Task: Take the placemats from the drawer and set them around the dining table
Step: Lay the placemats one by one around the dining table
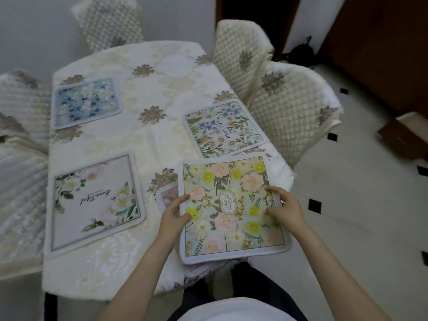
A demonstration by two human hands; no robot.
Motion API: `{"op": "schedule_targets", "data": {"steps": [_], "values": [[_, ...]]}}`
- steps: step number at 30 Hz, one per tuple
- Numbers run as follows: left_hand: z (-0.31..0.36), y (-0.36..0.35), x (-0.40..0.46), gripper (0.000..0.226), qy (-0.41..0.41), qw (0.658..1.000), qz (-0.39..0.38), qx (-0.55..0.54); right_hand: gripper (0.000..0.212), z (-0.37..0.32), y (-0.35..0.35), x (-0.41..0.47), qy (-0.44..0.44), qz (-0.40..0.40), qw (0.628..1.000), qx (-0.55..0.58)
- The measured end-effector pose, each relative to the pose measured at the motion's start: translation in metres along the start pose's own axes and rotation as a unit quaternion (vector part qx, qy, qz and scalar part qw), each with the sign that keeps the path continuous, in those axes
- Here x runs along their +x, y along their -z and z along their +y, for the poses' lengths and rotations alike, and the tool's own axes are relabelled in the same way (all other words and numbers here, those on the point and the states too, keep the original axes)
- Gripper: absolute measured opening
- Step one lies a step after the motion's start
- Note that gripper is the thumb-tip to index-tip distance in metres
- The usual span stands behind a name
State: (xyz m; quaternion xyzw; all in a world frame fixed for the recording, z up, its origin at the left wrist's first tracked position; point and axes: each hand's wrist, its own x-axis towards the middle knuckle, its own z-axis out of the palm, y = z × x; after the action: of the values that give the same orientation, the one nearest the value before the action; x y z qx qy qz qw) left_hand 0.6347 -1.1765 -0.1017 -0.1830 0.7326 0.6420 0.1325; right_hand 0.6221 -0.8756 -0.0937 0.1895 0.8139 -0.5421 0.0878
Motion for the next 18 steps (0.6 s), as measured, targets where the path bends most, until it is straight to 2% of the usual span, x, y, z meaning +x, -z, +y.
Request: {"op": "schedule_targets", "data": {"steps": [7, 11, 18], "values": [[0.041, -0.037, 0.011, 0.055, -0.039, 0.996, -0.079, 0.035, 0.056, 0.003, 0.049, -0.038, -0.007, 0.104, 0.991, 0.083], [0.061, -0.074, 0.005, 0.053, -0.047, 0.993, -0.101, 0.029, 0.057, 0.016, 0.085, -0.047, 0.001, 0.137, 0.983, 0.119], [0.092, -0.189, -0.011, 0.052, -0.075, 0.988, -0.128, 0.038, 0.055, 0.047, 0.19, -0.054, 0.003, 0.183, 0.971, 0.157]]}}
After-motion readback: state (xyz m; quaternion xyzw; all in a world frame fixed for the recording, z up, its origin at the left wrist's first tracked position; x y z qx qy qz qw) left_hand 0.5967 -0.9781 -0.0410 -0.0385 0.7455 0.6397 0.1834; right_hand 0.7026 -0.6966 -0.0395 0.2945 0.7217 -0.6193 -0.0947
